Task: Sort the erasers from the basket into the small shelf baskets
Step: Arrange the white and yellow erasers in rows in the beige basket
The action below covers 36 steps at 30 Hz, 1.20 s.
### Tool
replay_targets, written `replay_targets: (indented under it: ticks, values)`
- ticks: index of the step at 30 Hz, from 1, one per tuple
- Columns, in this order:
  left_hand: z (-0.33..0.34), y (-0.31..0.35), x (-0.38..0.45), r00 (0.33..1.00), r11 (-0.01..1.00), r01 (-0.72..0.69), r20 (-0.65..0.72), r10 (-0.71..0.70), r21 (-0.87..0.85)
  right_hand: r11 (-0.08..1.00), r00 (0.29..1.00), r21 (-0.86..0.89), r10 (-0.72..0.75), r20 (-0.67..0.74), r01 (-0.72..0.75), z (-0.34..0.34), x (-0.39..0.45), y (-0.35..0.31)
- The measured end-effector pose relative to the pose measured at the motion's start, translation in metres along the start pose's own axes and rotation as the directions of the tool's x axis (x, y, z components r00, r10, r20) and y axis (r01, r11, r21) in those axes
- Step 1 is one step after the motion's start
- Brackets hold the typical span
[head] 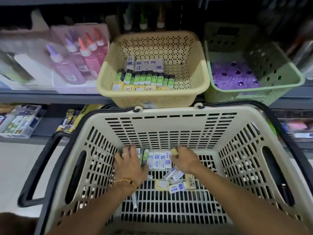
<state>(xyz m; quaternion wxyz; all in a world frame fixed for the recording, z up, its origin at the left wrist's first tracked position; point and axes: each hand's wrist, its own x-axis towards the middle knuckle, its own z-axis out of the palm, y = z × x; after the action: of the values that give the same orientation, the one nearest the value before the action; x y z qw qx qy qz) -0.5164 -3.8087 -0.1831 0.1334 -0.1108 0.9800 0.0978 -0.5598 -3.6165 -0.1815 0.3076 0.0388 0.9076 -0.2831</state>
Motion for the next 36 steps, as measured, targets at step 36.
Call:
replay_targets:
  ticks: [36]
  values:
    - [0.028,0.026,-0.009,0.998,0.999,-0.030,0.064,0.027,0.038,0.872,0.993,0.482,0.029,0.116,-0.082,0.013,0.010,-0.002]
